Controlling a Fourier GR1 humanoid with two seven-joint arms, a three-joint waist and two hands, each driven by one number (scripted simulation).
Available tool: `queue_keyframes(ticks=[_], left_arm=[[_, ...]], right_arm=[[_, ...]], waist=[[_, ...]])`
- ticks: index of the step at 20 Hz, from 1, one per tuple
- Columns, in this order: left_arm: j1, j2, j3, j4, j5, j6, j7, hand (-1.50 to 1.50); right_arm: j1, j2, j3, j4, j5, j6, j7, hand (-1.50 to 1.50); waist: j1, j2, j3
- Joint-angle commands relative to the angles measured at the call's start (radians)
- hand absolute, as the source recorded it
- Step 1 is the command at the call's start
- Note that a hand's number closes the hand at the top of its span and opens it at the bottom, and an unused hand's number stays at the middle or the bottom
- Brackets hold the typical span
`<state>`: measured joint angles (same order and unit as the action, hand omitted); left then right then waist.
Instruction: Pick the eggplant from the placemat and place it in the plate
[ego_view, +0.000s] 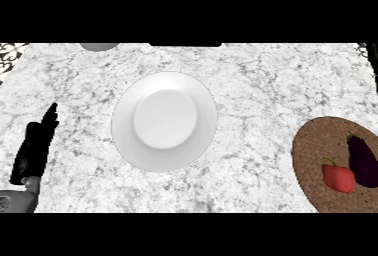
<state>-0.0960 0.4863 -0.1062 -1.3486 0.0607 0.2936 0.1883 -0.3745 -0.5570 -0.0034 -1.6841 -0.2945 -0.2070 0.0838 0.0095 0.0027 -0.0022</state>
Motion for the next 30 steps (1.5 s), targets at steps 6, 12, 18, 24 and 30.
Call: queue_keyframes(ticks=[6, 12, 18, 24, 30], left_arm=[[-0.215, -0.048, -0.027, -0.219, 0.073, -0.124, -0.145, 0.00], [-0.178, -0.045, 0.002, -0.230, 0.141, -0.178, -0.126, 0.00], [-0.178, -0.068, 0.004, -0.233, 0.122, -0.177, -0.116, 0.00], [-0.124, -0.053, 0.069, -0.252, 0.142, -0.239, -0.133, 0.00], [-0.175, -0.046, 0.063, -0.243, 0.134, -0.225, -0.090, 0.00]], right_arm=[[-0.001, 0.074, 0.237, 0.214, -0.029, 0.287, -0.027, 1.50], [0.158, 0.033, 0.334, 0.363, 0.403, -0.040, 0.030, -1.50], [0.221, 0.153, 0.179, 0.412, 0.274, -0.106, -0.295, -1.50], [0.181, 0.004, 0.143, 0.230, 0.381, -0.075, -0.091, -1.50], [0.089, -0.243, 0.213, 0.211, 0.475, 0.143, 0.297, -1.50]], waist=[[0.044, 0.018, 0.004], [0.005, 0.001, 0.003], [-0.010, -0.003, 0.003], [-0.011, -0.005, 0.001], [-0.011, -0.007, -0.002]])
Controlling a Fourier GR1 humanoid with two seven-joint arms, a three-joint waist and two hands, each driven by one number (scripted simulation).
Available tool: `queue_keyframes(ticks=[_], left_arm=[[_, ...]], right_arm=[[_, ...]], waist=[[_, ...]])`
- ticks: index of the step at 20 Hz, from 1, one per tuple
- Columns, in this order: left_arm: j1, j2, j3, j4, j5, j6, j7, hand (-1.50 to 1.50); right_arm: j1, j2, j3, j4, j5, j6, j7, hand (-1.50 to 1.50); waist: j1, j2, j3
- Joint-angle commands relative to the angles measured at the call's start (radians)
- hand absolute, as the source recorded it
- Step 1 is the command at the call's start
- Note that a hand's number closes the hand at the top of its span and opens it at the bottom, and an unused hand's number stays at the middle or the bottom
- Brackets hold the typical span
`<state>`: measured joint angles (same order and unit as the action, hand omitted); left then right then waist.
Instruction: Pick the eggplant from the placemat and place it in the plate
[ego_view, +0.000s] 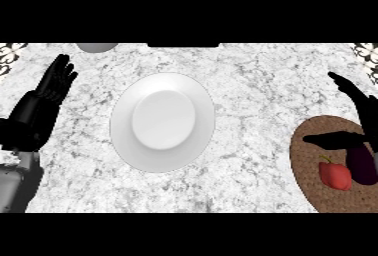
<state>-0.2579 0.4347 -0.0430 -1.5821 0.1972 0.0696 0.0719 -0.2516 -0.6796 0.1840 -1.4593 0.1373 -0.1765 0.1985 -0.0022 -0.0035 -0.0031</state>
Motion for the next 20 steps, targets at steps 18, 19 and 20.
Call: queue_keyframes(ticks=[18, 19, 20], left_arm=[[-0.068, -0.074, 0.005, 0.063, -0.065, -0.012, -0.009, 0.00], [-0.023, -0.050, 0.019, -0.029, -0.053, -0.019, 0.046, 0.00], [-0.053, -0.034, 0.050, 0.031, -0.023, -0.057, 0.025, 0.00]], right_arm=[[-0.191, -0.166, 0.111, 0.058, 0.005, 0.710, 0.647, -1.50], [-0.153, -0.152, 0.108, -0.009, -0.003, 0.712, 0.697, -1.50], [-0.172, -0.158, 0.112, 0.087, 0.053, 0.702, 0.624, -1.50]], waist=[[0.003, 0.005, 0.003], [0.004, 0.002, 0.003], [0.006, 0.005, 0.003]])
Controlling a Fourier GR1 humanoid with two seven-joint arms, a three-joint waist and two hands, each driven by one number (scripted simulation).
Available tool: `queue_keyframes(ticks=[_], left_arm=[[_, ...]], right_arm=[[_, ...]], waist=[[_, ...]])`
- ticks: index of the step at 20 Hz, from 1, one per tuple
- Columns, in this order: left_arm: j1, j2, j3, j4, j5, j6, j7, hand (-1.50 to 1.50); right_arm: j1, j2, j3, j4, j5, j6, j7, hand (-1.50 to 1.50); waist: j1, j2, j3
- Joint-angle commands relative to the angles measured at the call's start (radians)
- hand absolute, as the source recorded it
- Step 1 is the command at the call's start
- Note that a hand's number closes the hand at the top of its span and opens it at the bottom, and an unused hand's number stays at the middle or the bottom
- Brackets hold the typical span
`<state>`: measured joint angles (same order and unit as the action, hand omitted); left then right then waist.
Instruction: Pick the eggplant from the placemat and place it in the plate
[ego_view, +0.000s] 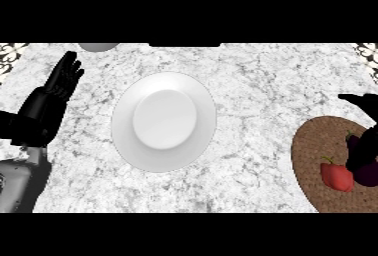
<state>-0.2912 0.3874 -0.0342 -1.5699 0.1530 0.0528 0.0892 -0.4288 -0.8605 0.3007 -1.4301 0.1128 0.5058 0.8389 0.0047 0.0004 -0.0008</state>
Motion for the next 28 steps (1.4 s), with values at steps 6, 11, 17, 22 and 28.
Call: queue_keyframes(ticks=[6, 11, 17, 22, 28], left_arm=[[0.032, -0.001, 0.056, -0.020, -0.005, -0.045, 0.002, 0.00], [0.056, 0.002, 0.080, -0.048, -0.009, -0.075, -0.013, 0.00], [-0.015, -0.048, 0.067, -0.041, -0.025, -0.062, 0.065, 0.00], [0.047, -0.053, 0.094, -0.062, -0.054, -0.094, 0.026, 0.00], [-0.015, -0.071, 0.098, -0.038, -0.070, -0.088, 0.064, 0.00]], right_arm=[[0.050, 0.042, -0.014, 0.033, 0.140, 0.068, 0.048, -1.50], [0.097, 0.060, -0.041, 0.150, 0.231, 0.038, -0.074, -1.50], [0.096, 0.093, -0.079, 0.286, 0.309, 0.044, -0.209, -1.50], [0.097, 0.144, -0.123, 0.301, 0.358, 0.092, -0.191, -1.50], [0.070, 0.178, -0.100, 0.393, 0.480, 0.066, -0.214, -1.50]], waist=[[-0.005, -0.001, 0.001], [-0.002, -0.001, 0.001], [-0.003, 0.001, 0.001], [-0.002, 0.000, 0.001], [0.002, 0.001, 0.001]])
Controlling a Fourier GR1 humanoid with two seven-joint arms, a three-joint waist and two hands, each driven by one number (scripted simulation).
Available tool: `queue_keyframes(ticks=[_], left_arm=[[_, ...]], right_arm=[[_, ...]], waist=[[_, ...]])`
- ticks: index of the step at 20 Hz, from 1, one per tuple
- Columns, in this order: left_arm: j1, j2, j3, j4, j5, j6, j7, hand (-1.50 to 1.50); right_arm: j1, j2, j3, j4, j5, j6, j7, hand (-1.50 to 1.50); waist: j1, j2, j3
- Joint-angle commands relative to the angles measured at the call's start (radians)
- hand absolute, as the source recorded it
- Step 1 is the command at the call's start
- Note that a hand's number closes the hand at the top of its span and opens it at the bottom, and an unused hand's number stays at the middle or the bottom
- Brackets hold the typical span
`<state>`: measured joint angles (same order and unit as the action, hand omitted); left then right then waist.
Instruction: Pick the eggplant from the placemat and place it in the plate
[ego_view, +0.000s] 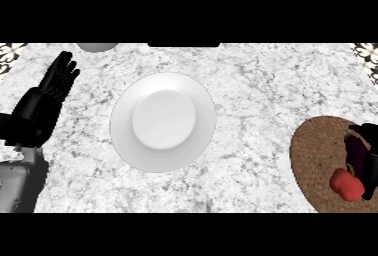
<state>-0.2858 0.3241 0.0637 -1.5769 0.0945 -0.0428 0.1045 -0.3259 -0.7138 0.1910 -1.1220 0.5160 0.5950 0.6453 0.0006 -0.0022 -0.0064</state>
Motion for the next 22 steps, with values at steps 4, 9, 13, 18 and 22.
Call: queue_keyframes(ticks=[4, 9, 13, 18, 22], left_arm=[[0.012, -0.037, -0.012, -0.005, -0.015, 0.008, -0.007, 0.00], [0.027, -0.015, 0.000, -0.050, -0.020, -0.005, 0.008, 0.00], [0.057, 0.002, 0.034, -0.031, -0.024, 0.018, 0.032, 0.00], [0.092, 0.023, 0.073, -0.011, -0.027, 0.032, 0.031, 0.00], [0.096, 0.027, 0.076, -0.026, -0.021, 0.026, 0.033, 0.00]], right_arm=[[0.000, 0.076, 0.022, 0.035, 0.135, -0.237, -0.139, 1.50], [-0.011, 0.018, 0.013, 0.102, 0.246, -0.390, -0.277, 1.50], [0.117, 0.140, 0.005, -0.161, 0.249, -0.438, 0.098, 1.50], [0.233, 0.244, 0.004, -0.255, 0.314, -0.591, 0.275, 1.50], [0.274, 0.337, 0.086, -0.448, 0.407, -0.654, 0.405, 1.50]], waist=[[0.004, 0.004, 0.007], [0.008, 0.003, 0.007], [-0.078, -0.034, -0.001], [-0.164, -0.063, -0.008], [-0.148, -0.062, -0.007]])
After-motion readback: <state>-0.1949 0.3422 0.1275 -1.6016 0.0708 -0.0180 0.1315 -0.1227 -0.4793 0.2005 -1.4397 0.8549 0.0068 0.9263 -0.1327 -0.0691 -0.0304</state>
